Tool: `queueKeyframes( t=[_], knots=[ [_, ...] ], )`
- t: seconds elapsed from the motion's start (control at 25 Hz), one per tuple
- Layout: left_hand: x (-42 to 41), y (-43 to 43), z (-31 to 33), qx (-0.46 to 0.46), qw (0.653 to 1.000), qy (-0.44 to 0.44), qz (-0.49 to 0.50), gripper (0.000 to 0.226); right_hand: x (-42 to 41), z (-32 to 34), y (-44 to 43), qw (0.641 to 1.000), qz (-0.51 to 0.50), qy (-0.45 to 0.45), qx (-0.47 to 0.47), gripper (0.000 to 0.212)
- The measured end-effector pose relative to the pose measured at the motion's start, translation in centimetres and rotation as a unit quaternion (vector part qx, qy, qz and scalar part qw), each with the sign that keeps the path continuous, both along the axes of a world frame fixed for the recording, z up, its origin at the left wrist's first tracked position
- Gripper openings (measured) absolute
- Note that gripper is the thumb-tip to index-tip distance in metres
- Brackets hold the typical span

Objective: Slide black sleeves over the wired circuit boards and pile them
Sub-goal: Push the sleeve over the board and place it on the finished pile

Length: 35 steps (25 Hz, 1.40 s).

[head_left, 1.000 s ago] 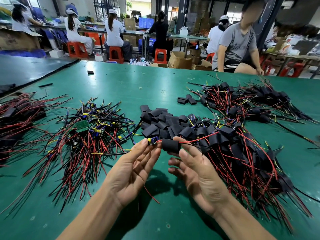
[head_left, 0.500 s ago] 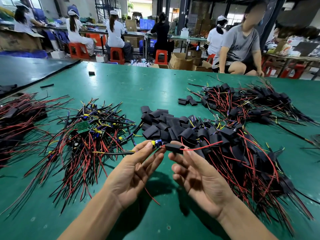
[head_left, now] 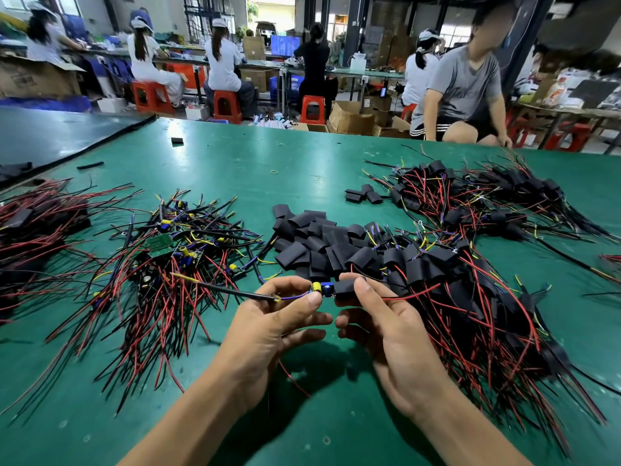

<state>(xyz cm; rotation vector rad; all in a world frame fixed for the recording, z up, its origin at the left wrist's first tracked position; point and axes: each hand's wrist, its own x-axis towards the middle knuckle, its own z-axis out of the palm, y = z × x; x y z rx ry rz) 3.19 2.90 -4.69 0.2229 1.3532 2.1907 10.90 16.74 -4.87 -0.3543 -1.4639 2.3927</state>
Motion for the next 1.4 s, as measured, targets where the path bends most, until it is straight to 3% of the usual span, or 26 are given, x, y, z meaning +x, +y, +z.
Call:
queueKeyframes(
  t=[0.24,0.36,0.56,0.84,0.96,1.24,1.4],
  knots=[
    [-0.3,-0.3,0.3,0.018,1.0,0.001,-0.005,0.038,0.2,0.0,0.4,0.994,0.019,0.016,0.105,0.038],
    [-0.4,-0.5,0.3,0.02,1.0,-0.011,-0.016,0.033,0.1,-0.2,0.4,0.994,0.012,0.038,0.104,0.036],
    [-0.4,-0.5,0.3,0.006,1.0,-0.015,-0.013,0.041,0.0,-0.5,0.4,0.988,-0.041,0.058,0.136,0.029],
    [-0.5,-0.5,0.2,0.003,1.0,-0.005,-0.021,0.029,0.3,-0.4,-0.1,0.972,-0.111,0.073,0.191,0.019],
    [-0.6,-0.6,0.2,0.0,1.0,0.001,-0.026,0.03,0.2,-0.5,-0.3,0.976,-0.115,0.058,0.176,0.02],
    [-0.6,-0.7,-0.2,-0.017,0.997,0.004,-0.077,0.03,-0.2,-0.9,-0.8,0.997,-0.071,0.035,0.002,0.026],
    [-0.5,-0.7,-0.1,-0.025,0.998,0.019,-0.055,0.035,-0.1,-0.9,-0.6,0.998,-0.045,0.032,0.001,0.03]
  ],
)
